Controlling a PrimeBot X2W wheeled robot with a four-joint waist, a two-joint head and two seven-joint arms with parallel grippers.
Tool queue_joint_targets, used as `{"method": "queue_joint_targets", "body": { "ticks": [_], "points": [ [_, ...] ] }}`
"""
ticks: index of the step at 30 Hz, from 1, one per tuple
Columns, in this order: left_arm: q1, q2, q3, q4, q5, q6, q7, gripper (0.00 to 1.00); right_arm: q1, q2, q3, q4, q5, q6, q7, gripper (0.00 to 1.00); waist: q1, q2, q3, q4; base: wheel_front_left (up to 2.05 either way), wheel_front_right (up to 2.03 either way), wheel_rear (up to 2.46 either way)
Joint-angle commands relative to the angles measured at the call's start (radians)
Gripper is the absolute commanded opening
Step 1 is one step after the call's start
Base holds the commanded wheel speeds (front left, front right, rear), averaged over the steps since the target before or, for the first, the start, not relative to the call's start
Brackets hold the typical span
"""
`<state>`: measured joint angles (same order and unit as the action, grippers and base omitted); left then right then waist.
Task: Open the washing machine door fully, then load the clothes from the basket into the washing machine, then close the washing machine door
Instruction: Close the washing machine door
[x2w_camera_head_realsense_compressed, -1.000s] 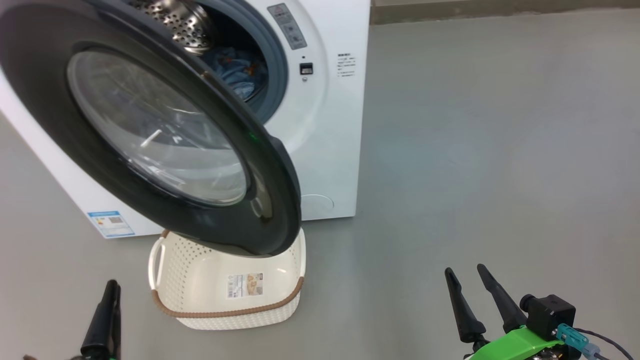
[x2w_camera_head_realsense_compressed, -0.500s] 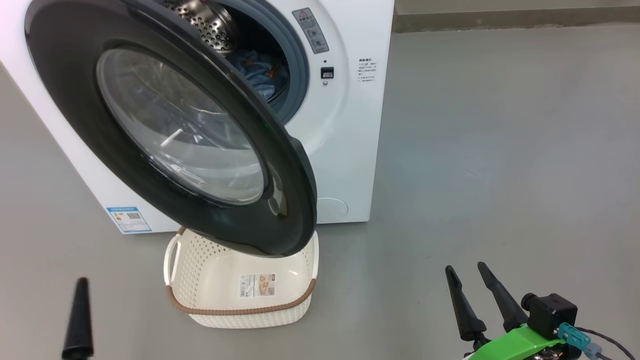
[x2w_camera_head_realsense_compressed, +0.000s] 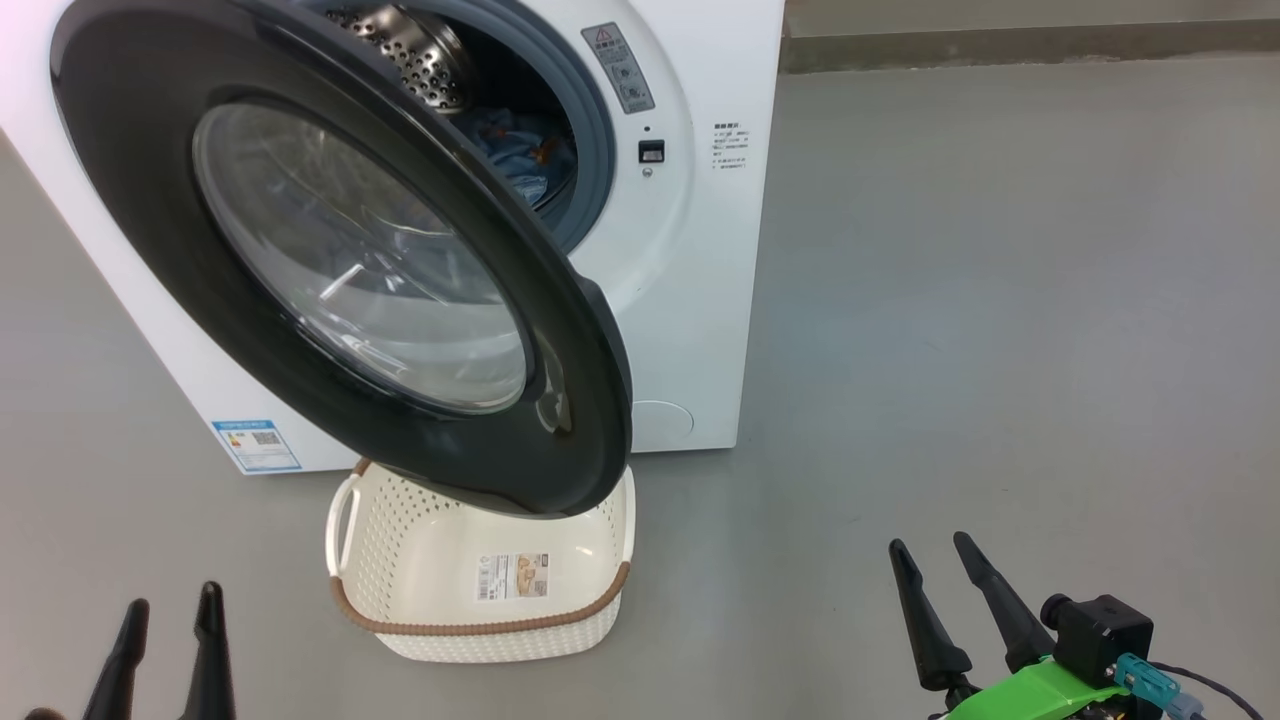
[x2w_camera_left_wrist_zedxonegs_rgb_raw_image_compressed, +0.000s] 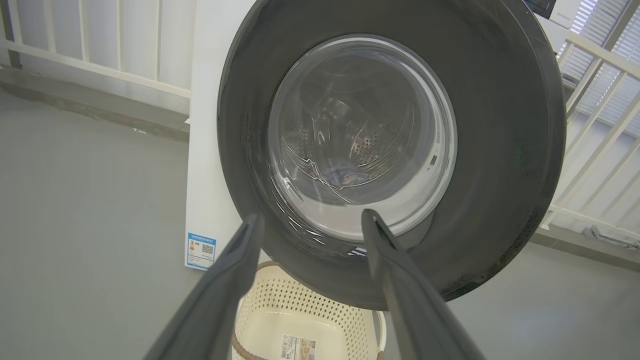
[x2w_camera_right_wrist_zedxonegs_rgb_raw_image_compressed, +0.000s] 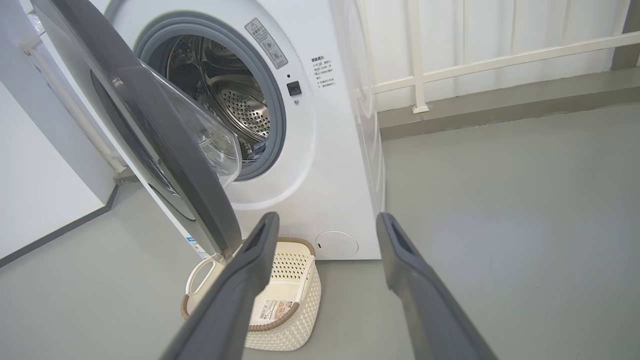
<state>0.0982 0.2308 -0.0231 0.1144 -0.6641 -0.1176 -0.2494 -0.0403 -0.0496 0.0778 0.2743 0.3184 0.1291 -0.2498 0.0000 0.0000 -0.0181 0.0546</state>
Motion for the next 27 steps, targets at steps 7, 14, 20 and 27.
{"method": "queue_joint_targets", "body": {
  "ticks": [7, 14, 20, 27],
  "points": [
    [0.017, -0.033, 0.061, -0.043, 0.305, 0.024, -0.012, 1.00, -0.010, -0.001, 0.024, -0.030, 0.000, 0.002, -0.012, 1.00, 0.0000, 0.0000, -0.004, -0.004, 0.00, 0.00, 0.00],
    [0.057, -0.079, 0.082, -0.045, 0.439, 0.018, -0.012, 1.00, -0.013, -0.001, 0.025, -0.031, -0.002, 0.002, -0.012, 1.00, 0.0000, 0.0000, -0.006, -0.007, 0.00, 0.00, 0.00],
    [0.055, -0.108, 0.102, -0.040, 0.481, 0.010, -0.012, 1.00, -0.012, -0.001, 0.024, -0.033, -0.006, 0.002, -0.012, 1.00, 0.0000, 0.0000, -0.007, -0.005, 0.00, 0.00, 0.00],
    [0.041, -0.125, 0.122, -0.022, 0.495, 0.000, -0.012, 1.00, -0.013, -0.001, 0.026, -0.032, -0.006, 0.002, -0.012, 1.00, 0.0000, 0.0000, -0.004, -0.009, 0.00, 0.00, 0.00]
  ]
}}
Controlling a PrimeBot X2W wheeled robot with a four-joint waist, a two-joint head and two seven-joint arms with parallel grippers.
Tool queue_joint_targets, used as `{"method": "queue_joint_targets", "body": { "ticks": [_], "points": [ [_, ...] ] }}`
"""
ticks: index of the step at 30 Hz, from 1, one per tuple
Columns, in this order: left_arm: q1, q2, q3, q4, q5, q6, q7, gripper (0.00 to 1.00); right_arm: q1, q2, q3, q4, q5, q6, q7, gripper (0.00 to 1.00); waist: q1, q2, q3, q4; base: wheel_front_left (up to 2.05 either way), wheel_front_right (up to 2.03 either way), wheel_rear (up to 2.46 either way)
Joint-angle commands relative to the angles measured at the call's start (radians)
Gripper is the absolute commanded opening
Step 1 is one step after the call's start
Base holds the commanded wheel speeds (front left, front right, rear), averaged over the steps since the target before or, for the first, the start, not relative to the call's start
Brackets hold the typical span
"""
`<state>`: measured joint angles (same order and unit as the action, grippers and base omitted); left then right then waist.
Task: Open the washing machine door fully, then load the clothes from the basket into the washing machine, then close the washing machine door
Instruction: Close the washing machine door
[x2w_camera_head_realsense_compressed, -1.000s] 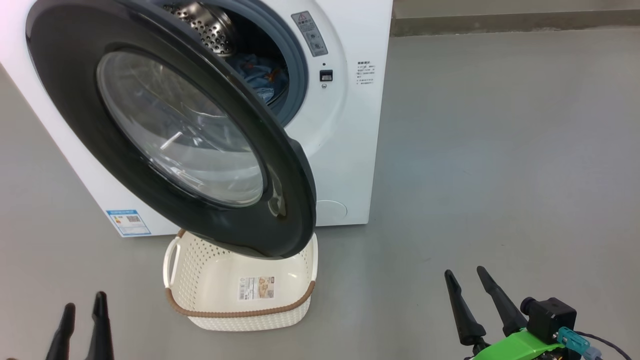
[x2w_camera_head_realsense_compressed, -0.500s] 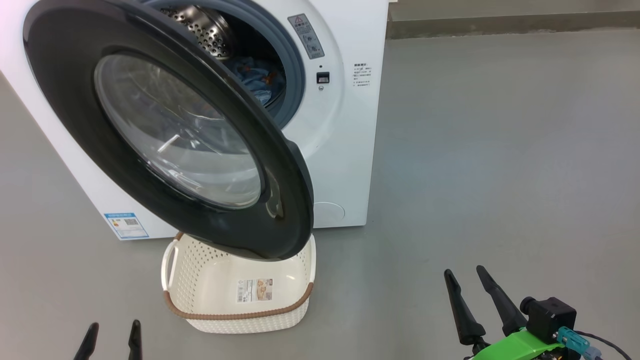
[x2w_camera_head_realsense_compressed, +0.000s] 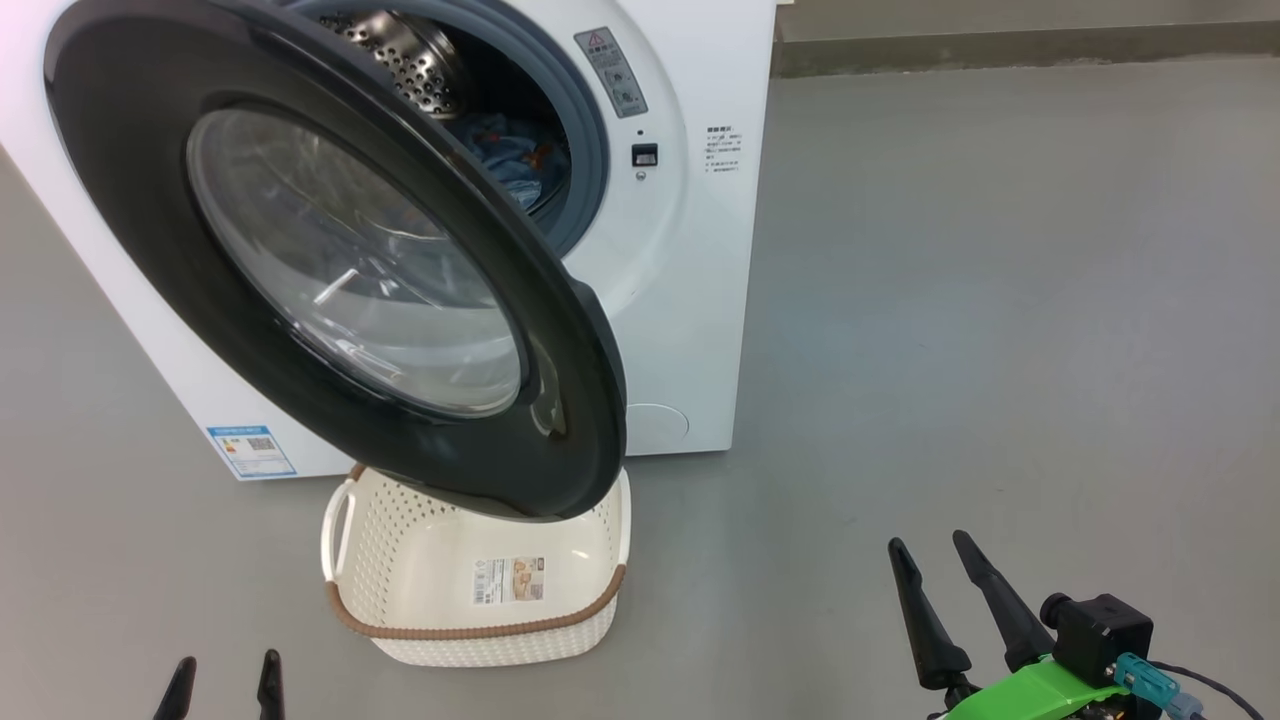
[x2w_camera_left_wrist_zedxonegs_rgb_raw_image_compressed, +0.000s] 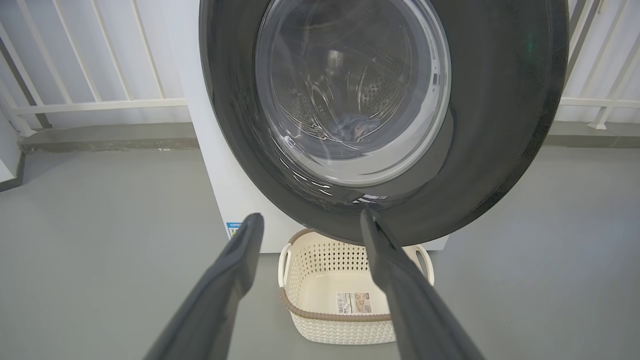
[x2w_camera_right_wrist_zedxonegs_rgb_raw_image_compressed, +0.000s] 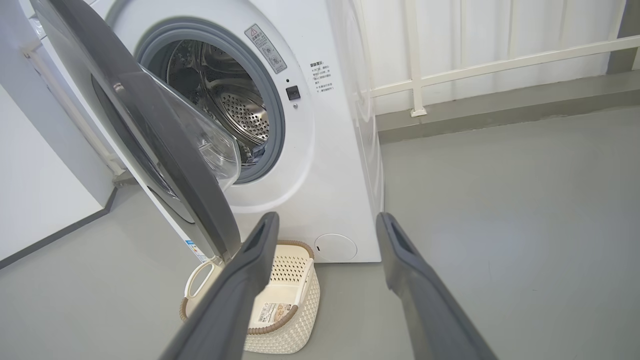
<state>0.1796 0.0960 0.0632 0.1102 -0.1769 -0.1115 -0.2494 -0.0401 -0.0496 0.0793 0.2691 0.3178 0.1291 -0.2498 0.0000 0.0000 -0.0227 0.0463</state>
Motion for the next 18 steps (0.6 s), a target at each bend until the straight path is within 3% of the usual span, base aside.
{"method": "queue_joint_targets", "body": {
  "ticks": [1, 18],
  "points": [
    [-0.043, 0.008, 0.038, -0.017, 0.010, -0.007, -0.012, 1.00, -0.013, -0.001, 0.024, -0.027, -0.006, 0.002, -0.012, 1.00, 0.0000, 0.0000, 0.001, -0.001, 0.00, 0.00, 0.00],
    [-0.054, -0.016, 0.050, -0.020, 0.033, -0.017, -0.012, 1.00, -0.014, -0.001, 0.021, -0.025, -0.009, 0.002, -0.012, 1.00, 0.0000, 0.0000, 0.007, -0.005, 0.00, 0.00, 0.00]
  ]
}}
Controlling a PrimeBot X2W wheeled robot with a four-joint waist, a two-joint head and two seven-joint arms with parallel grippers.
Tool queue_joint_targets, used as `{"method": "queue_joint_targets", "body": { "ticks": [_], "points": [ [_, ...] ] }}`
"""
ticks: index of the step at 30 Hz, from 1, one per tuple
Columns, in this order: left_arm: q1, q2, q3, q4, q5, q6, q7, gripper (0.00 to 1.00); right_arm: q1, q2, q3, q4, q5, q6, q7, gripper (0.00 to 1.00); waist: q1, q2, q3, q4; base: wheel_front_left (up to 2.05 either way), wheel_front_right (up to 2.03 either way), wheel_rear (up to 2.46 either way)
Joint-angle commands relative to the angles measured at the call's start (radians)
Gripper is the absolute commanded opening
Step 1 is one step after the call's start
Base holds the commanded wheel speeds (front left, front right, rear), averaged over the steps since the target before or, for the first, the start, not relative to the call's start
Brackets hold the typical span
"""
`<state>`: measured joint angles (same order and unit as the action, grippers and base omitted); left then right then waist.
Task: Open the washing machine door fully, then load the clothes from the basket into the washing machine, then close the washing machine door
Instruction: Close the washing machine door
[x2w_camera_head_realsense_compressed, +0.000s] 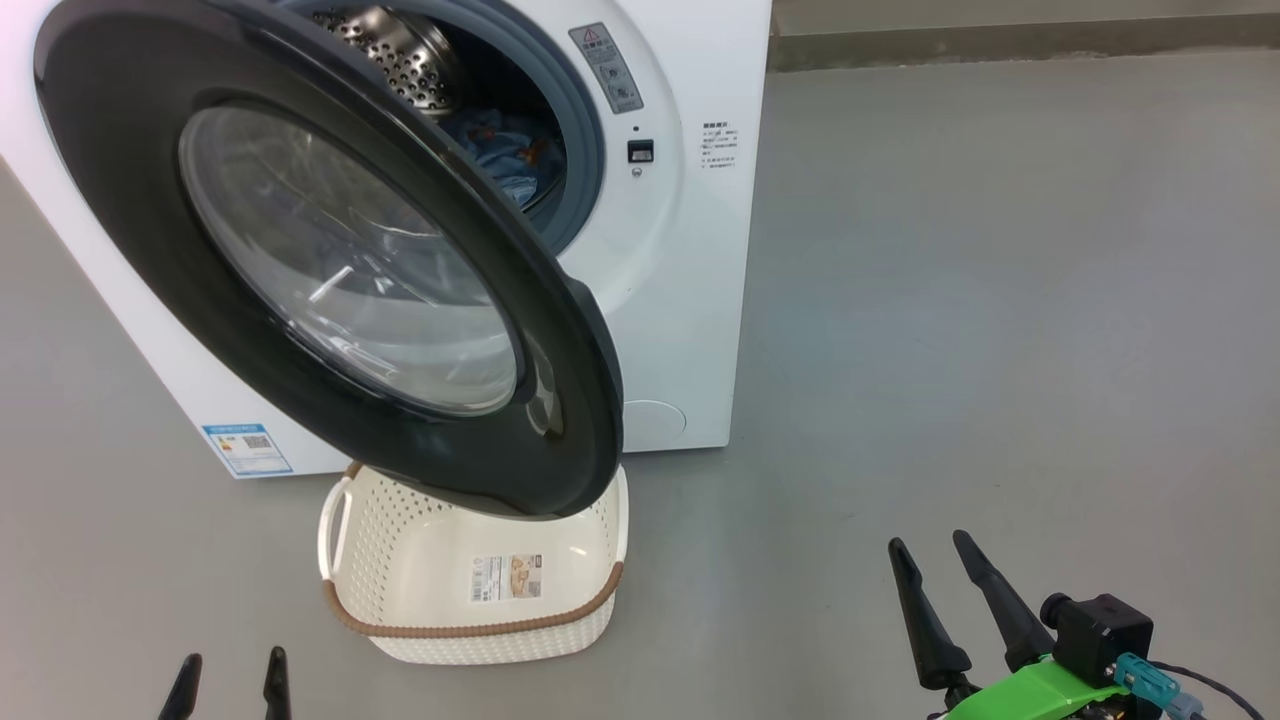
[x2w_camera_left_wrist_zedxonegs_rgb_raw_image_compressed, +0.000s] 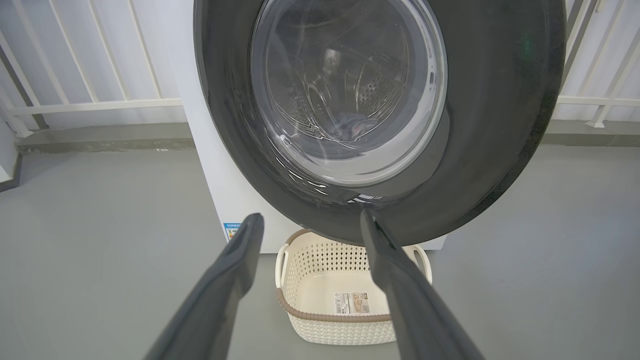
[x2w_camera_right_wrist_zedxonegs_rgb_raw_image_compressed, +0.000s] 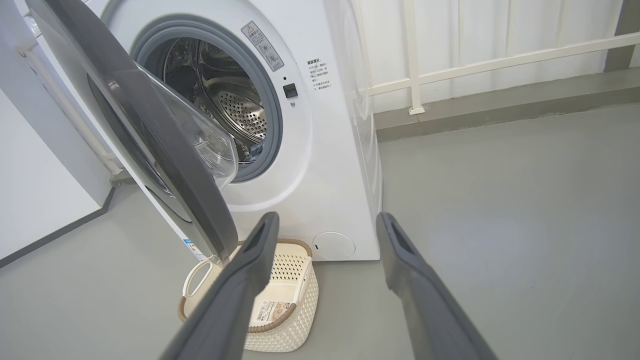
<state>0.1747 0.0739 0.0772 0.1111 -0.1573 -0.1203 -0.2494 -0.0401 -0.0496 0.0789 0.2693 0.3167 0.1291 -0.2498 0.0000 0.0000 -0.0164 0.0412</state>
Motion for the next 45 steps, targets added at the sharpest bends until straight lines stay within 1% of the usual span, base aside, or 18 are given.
{"method": "queue_joint_targets", "body": {
  "ticks": [1, 8, 9, 10, 11, 14, 16, 20, 23, 26, 28, 32, 34, 37, 45],
  "points": [
    [-0.049, 0.006, 0.036, -0.021, 0.014, -0.008, -0.012, 1.00, -0.014, -0.001, 0.021, -0.025, -0.008, 0.002, -0.012, 1.00, 0.0000, 0.0000, 0.001, 0.000, 0.00, 0.00, 0.00],
    [-0.056, 0.002, 0.036, -0.014, 0.013, -0.009, -0.012, 1.00, -0.015, -0.001, 0.021, -0.023, -0.009, 0.002, -0.012, 1.00, 0.0000, 0.0000, 0.004, -0.001, 0.00, 0.00, 0.00],
    [-0.056, 0.001, 0.036, -0.014, 0.013, -0.009, -0.012, 1.00, -0.015, -0.001, 0.021, -0.023, -0.009, 0.002, -0.012, 0.73, 0.0000, 0.0000, 0.004, -0.001, 0.00, 0.00, 0.00],
    [-0.057, 0.001, 0.036, -0.013, 0.012, -0.010, -0.012, 1.00, -0.015, -0.001, 0.018, -0.022, -0.010, 0.002, -0.012, 0.30, 0.0000, 0.0000, 0.004, -0.001, 0.00, 0.00, 0.00],
    [-0.057, 0.001, 0.035, -0.012, 0.012, -0.010, -0.012, 1.00, -0.014, -0.001, 0.014, -0.021, -0.010, 0.002, -0.012, 0.00, 0.0000, 0.0000, 0.004, -0.001, 0.00, 0.00, 0.00],
    [-0.058, 0.000, 0.033, -0.010, 0.012, -0.010, -0.012, 1.00, -0.017, -0.001, -0.005, -0.031, -0.008, 0.002, -0.012, 0.00, 0.0000, 0.0000, 0.005, 0.000, 0.00, 0.00, 0.00],
    [-0.060, 0.000, 0.033, -0.009, 0.010, -0.010, -0.012, 1.00, -0.023, -0.001, -0.016, -0.075, 0.001, 0.002, -0.012, 0.00, 0.0000, 0.0000, 0.008, 0.001, 0.00, 0.00, 0.00],
    [-0.060, -0.002, 0.035, -0.012, 0.003, -0.010, -0.012, 1.00, -0.032, -0.001, -0.002, -0.240, 0.015, 0.002, -0.012, 0.00, 0.0000, 0.0000, 0.014, 0.001, 0.00, 0.00, 0.00],
    [-0.061, -0.003, 0.031, -0.011, -0.003, -0.010, -0.012, 1.00, -0.039, -0.001, 0.030, -0.376, 0.008, 0.002, -0.012, 0.00, 0.0000, 0.0000, 0.021, 0.003, 0.00, 0.00, 0.00],
    [-0.065, -0.005, 0.024, -0.010, -0.006, -0.010, -0.012, 1.00, -0.053, -0.001, 0.080, -0.494, -0.015, 0.002, -0.012, 0.00, 0.0000, 0.0000, 0.026, 0.007, 0.00, 0.00, 0.00],
    [-0.070, -0.005, 0.017, -0.009, -0.009, -0.010, -0.012, 1.00, -0.068, -0.009, 0.130, -0.558, -0.030, 0.002, -0.012, 0.00, 0.0000, 0.0000, 0.031, 0.013, 0.00, 0.00, 0.00],
    [-0.085, -0.006, 0.002, -0.008, -0.014, -0.010, -0.012, 1.00, -0.114, -0.069, 0.265, -0.650, -0.036, 0.002, -0.012, 0.00, 0.0000, 0.0000, 0.042, 0.033, 0.00, 0.00, 0.00],
    [-0.093, -0.007, -0.005, -0.007, -0.018, -0.010, -0.012, 1.00, -0.141, -0.112, 0.337, -0.663, -0.040, 0.002, -0.012, 0.00, 0.0000, 0.0000, 0.048, 0.045, 0.00, 0.00, 0.00],
    [-0.101, -0.009, -0.017, -0.006, -0.024, -0.010, -0.012, 1.00, -0.179, -0.162, 0.426, -0.640, -0.040, 0.002, -0.012, 0.00, 0.0000, 0.0000, 0.057, 0.068, 0.00, 0.00, 0.00],
    [-0.127, -0.016, -0.053, -0.011, -0.043, -0.010, -0.012, 1.00, -0.269, -0.246, 0.603, -0.504, 0.015, 0.002, -0.012, 0.00, 0.0000, 0.0000, 0.102, 0.149, 0.00, 0.00, 0.00]
  ]
}}
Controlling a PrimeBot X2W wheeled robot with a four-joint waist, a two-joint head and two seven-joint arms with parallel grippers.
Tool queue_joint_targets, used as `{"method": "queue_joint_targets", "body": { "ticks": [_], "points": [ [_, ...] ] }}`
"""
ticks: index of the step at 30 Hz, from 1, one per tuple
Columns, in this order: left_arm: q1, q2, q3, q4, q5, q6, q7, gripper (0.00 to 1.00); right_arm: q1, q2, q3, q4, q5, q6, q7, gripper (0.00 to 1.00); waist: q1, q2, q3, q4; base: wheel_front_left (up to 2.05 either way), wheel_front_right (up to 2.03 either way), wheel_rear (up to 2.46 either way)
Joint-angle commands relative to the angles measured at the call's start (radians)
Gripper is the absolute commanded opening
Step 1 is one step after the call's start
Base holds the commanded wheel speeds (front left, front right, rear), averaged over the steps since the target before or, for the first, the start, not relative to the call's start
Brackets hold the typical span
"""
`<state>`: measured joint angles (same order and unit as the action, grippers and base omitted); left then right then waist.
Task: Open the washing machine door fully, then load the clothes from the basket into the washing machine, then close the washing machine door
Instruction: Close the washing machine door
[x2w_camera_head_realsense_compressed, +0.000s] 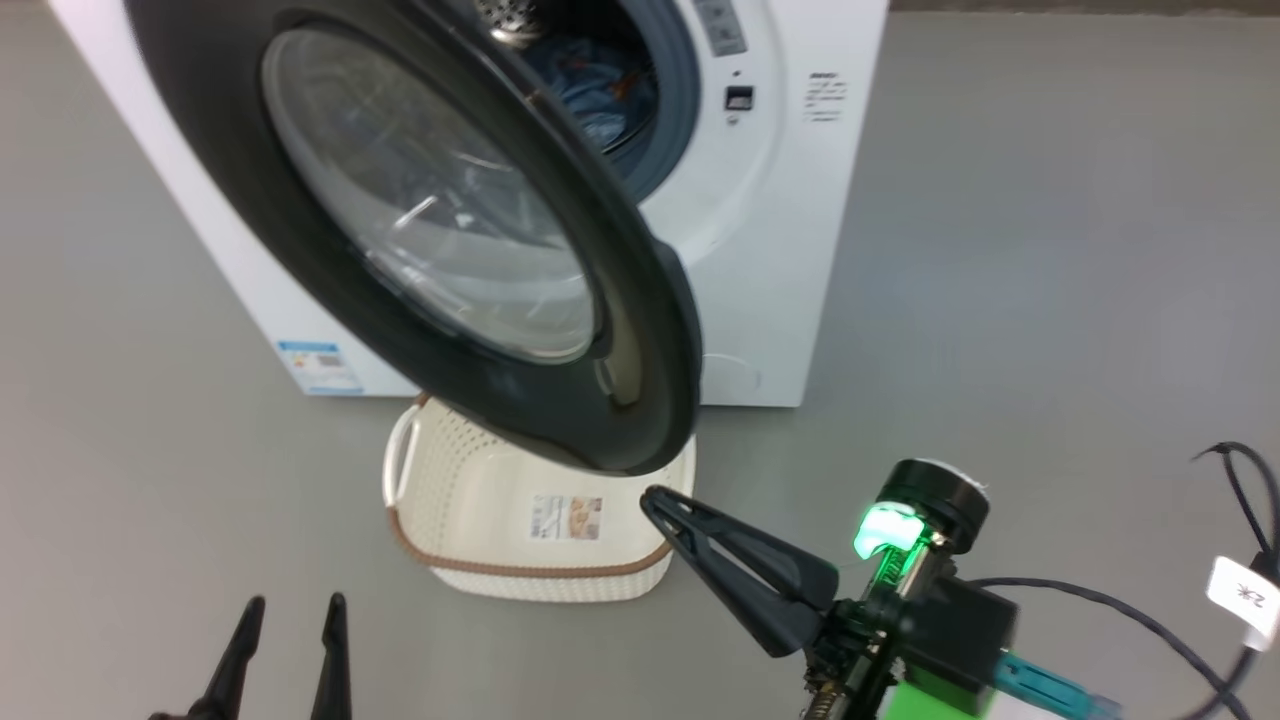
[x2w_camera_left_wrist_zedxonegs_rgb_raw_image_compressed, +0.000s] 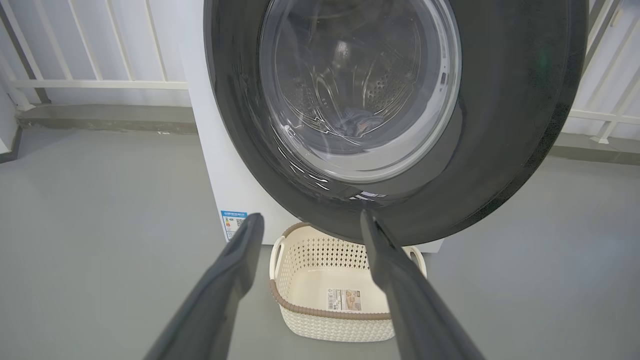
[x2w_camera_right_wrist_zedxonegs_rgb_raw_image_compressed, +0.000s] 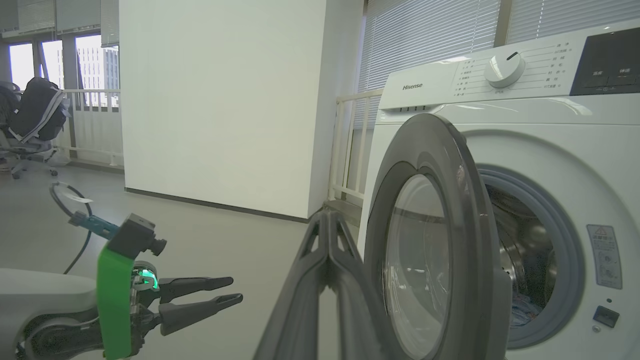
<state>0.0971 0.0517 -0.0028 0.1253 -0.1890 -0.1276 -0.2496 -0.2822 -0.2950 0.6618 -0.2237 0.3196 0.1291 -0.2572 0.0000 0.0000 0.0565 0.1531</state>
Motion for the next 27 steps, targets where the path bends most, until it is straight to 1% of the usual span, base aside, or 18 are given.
{"method": "queue_joint_targets", "body": {
  "ticks": [1, 8, 15, 21, 27],
  "points": [
    [-0.054, 0.006, 0.020, -0.026, -0.013, -0.003, -0.012, 1.00, -0.036, -0.007, 0.034, 0.012, 0.021, 0.002, -0.005, 0.00, 0.0000, 0.0000, 0.038, 0.048, 0.00, 0.00, 0.00],
    [-0.099, 0.003, -0.015, -0.032, -0.032, -0.003, -0.012, 1.00, -0.097, -0.022, 0.078, 0.151, 0.057, 0.002, -0.005, 0.00, 0.0000, 0.0000, 0.106, 0.112, 0.00, 0.00, 0.00],
    [-0.162, 0.000, -0.062, -0.027, -0.061, -0.003, -0.012, 1.00, -0.188, 0.008, 0.058, 0.308, 0.067, 0.002, -0.005, 0.00, 0.0000, 0.0000, 0.189, 0.176, 0.00, 0.00, 0.00],
    [-0.201, -0.001, -0.092, -0.017, -0.083, -0.003, -0.012, 1.00, -0.240, 0.053, -0.018, 0.418, 0.047, 0.002, -0.005, 0.00, 0.0000, 0.0000, 0.231, 0.206, 0.00, 0.00, 0.00],
    [-0.232, -0.001, -0.117, -0.010, -0.099, -0.003, -0.012, 1.00, -0.272, 0.113, -0.165, 0.481, -0.013, 0.002, -0.005, 0.00, 0.0000, 0.0000, 0.267, 0.210, 0.00, 0.00, 0.00]
  ]
}}
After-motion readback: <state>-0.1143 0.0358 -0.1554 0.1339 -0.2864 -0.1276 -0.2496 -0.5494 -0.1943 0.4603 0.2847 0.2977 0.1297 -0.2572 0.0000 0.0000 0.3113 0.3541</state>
